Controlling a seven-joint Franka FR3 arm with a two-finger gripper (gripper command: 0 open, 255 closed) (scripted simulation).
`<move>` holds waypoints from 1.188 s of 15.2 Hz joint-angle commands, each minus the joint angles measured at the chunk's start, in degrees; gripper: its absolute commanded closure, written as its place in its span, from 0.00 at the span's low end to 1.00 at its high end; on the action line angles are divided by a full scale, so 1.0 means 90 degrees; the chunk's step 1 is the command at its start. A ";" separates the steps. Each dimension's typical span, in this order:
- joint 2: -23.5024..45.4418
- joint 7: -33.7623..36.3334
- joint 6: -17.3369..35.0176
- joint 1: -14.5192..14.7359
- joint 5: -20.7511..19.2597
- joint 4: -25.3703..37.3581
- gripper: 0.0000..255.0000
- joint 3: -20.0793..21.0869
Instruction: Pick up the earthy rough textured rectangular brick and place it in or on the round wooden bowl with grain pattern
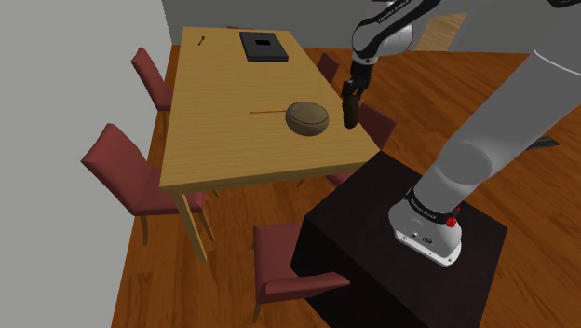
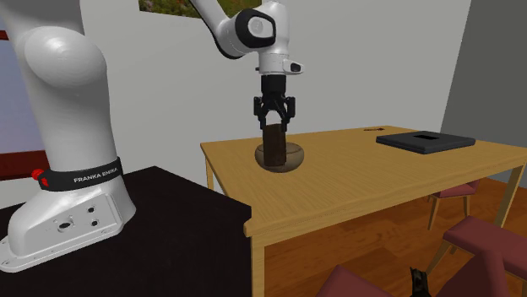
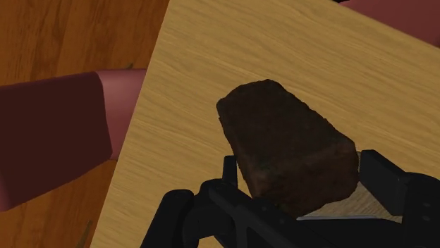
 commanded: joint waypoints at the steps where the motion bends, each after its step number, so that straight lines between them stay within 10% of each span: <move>1: 0.0157 0.0260 -0.0068 0.0159 0.0091 0.0213 1.00 0.0167; 9: 0.1149 0.1167 -0.0451 0.0732 0.0424 0.1540 1.00 0.0733; 18: 0.1672 0.1076 0.0269 0.0707 0.0569 0.1333 1.00 0.0761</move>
